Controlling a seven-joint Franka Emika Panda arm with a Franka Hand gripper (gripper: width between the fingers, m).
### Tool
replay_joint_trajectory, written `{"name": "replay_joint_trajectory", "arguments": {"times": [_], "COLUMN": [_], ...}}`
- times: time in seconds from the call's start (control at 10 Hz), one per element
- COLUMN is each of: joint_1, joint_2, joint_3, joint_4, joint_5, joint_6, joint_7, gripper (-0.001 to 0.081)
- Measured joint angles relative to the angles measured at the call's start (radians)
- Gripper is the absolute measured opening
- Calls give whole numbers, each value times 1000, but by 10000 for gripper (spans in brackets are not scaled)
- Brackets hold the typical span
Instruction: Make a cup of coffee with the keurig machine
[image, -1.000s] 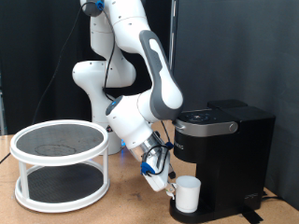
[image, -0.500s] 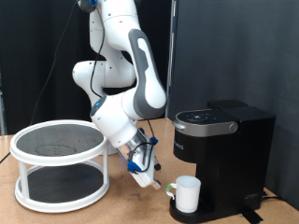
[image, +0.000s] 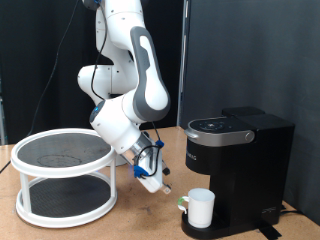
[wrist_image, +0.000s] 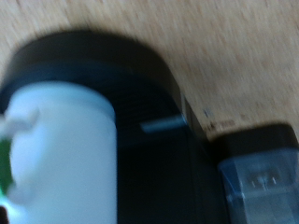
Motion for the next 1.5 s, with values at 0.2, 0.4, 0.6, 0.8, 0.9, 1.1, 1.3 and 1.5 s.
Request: {"name": "replay_joint_trajectory", "arguments": {"times": [0.2,0.4,0.6,0.8,0.9,1.1,1.3,1.5], "joint_1": [-10,-14,-21,-28,-29,-29,-29,-27], "joint_2": [-74,-152,-229,-301,-334,-398,-395,-412], "joint_3": [-2,-2,-8,-26,-38,-61,-59,-51], "joint_4": [-19,-40,-59,-63,-63,-68,-69,-74], "joint_5": [-1,-31,-99,-153,-152,-152,-153,-170], "joint_6": [-67,-92,-148,-261,-314,-396,-392,-418], "joint_7": [35,86,147,208,210,224,215,210], "gripper": [734,734,734,734,734,734,734,734]}}
